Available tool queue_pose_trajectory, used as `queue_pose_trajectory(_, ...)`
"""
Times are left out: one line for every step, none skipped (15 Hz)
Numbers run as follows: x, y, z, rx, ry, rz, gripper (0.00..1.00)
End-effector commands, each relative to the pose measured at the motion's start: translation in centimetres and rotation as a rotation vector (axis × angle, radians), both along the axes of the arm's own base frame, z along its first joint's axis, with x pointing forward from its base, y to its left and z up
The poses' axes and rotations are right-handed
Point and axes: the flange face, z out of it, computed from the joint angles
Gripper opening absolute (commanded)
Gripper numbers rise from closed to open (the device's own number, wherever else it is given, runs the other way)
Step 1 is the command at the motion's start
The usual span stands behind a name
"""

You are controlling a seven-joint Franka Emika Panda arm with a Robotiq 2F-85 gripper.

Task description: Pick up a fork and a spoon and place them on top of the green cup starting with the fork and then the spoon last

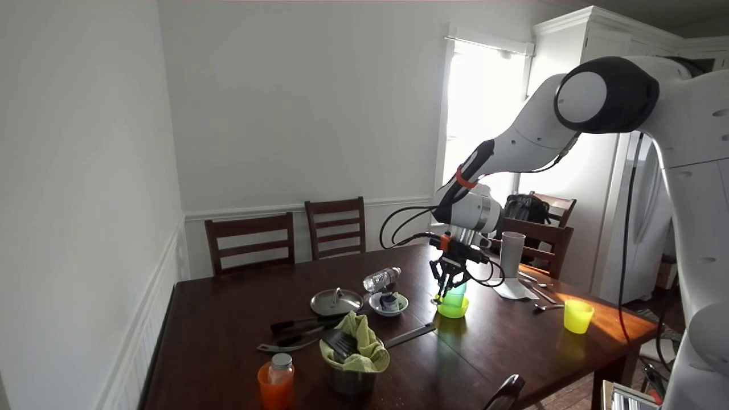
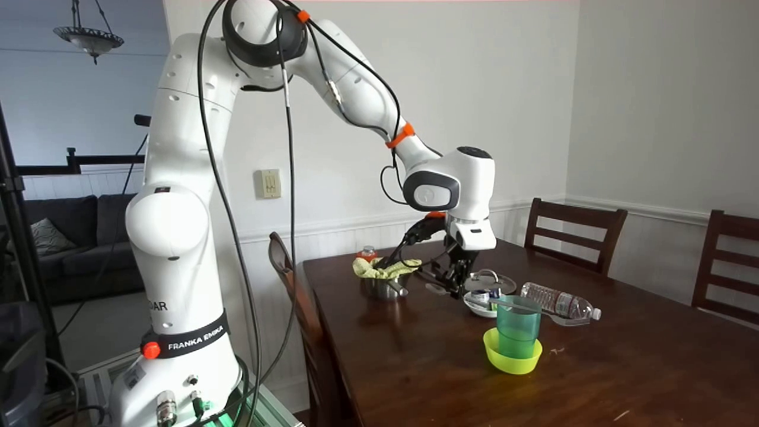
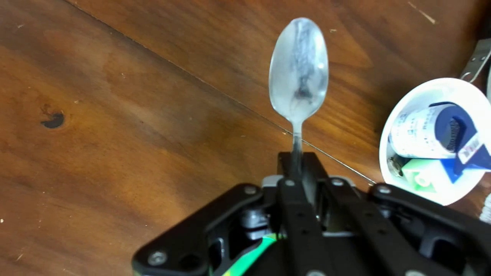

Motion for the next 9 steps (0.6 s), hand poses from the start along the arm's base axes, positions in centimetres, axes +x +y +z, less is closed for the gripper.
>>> queue_pose_trajectory(0.0,0.4,2.2,0.002,-0.03,0.032,0.02)
queue_pose_trajectory(0.3,0.5,2.8,-0.002,-0.045,0.042,0.02)
queue_pose_trajectory(0.4,0.6,3.2,-0.004,-0.054,0.051,0.02)
queue_pose_trajectory(0.6,0.8,3.7,-0.003,-0.058,0.056,0.02)
queue_pose_trajectory(0.7,0.9,4.1,-0.006,-0.066,0.06,0.02)
queue_pose_trajectory(0.8,1.1,4.6,-0.009,-0.073,0.065,0.02)
queue_pose_trajectory(1.0,1.0,5.1,-0.013,-0.081,0.069,0.02)
queue_pose_trajectory(1.1,0.9,5.6,-0.012,-0.083,0.069,0.02)
queue_pose_trajectory(1.3,0.4,6.1,-0.017,-0.091,0.063,0.02)
